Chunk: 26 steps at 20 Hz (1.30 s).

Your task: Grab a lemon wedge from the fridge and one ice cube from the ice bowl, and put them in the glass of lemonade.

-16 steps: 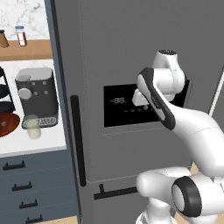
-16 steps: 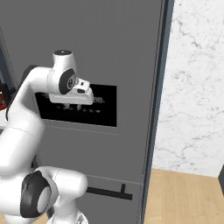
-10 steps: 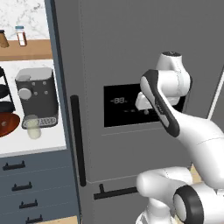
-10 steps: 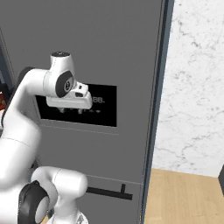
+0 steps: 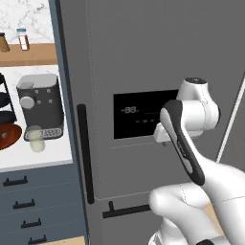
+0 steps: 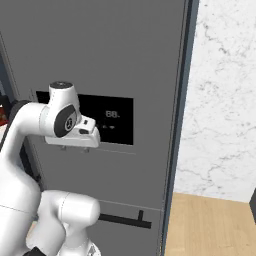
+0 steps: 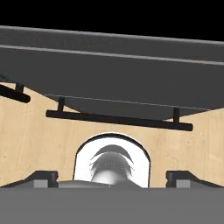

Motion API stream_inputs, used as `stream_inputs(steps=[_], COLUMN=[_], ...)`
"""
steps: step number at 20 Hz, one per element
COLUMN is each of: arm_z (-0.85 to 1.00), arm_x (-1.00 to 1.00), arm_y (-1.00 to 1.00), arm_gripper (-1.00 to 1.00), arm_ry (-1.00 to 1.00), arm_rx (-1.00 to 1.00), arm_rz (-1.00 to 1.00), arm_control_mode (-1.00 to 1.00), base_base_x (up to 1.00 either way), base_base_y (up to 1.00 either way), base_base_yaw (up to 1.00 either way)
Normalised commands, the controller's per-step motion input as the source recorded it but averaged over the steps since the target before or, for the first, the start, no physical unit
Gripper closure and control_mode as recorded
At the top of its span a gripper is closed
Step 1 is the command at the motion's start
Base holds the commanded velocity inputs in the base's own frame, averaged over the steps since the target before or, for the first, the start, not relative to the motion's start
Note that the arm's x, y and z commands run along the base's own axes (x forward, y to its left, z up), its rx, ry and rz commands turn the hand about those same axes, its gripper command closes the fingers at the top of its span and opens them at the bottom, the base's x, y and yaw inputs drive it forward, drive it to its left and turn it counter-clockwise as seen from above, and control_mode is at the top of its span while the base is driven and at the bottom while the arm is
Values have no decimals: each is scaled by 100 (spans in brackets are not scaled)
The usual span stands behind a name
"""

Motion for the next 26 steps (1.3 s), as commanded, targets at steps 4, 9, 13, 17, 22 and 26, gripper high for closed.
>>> stream_inputs(steps=[4,9,13,17,22,26], arm_z=[0,0,0,0,0,0], arm_x=[0,0,0,0,0,0], arm_y=[0,0,0,0,0,0], arm_gripper=[-100,-100,-100,-100,-100,-100], arm_ry=[0,0,0,0,0,0], arm_rx=[0,0,0,0,0,0], arm_rz=[0,0,0,0,0,0], arm_control_mode=[100,100,100,100,100,100], base_base_x=[-66,-33,1,13,39,66], base_base_y=[15,73,100,100,100,100], base_base_yaw=[0,2,0,-3,-19,-45])
